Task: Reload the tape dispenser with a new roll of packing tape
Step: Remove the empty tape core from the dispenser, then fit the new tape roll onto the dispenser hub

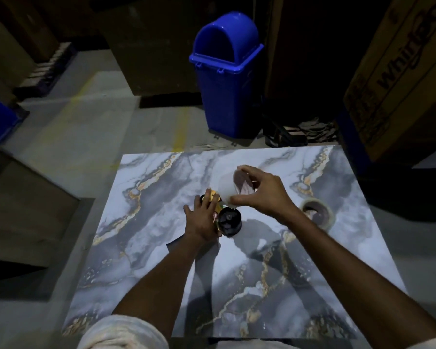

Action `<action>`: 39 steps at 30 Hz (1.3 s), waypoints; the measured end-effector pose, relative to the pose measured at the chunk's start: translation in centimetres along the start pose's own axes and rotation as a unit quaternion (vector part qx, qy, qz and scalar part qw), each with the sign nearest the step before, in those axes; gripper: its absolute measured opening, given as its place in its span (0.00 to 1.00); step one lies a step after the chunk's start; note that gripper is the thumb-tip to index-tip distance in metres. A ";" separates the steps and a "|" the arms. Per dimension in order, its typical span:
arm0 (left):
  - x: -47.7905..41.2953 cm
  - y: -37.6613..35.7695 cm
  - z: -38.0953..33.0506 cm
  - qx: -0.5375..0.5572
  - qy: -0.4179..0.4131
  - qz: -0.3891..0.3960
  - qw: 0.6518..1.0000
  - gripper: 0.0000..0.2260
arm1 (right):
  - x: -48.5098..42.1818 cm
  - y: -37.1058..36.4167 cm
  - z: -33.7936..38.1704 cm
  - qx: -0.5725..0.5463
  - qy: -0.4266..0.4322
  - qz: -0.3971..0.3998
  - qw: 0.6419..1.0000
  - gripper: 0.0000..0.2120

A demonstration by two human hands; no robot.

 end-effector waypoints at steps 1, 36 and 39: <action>0.1 0.1 -0.1 0.009 0.001 0.003 1.000 0.55 | 0.5 0.2 -1.0 -0.075 -0.011 -0.002 0.997 0.38; 7.4 -6.6 -18.6 0.192 -0.060 -0.032 0.979 0.37 | 19.2 1.2 -22.7 0.171 -0.005 -0.118 0.978 0.22; 7.3 -6.2 -19.1 0.200 -0.052 -0.022 0.978 0.38 | 18.8 1.4 -22.6 0.179 -0.010 -0.117 0.977 0.23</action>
Point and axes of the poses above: each hand's wrist, its own x-axis away from the middle knuckle, its own y-axis out of the back of the hand, z = x × y, the point moved 2 cm from there along -x, towards the middle knuckle, and after that the axes turned 12 degrees about z, right-handed, at the moved point
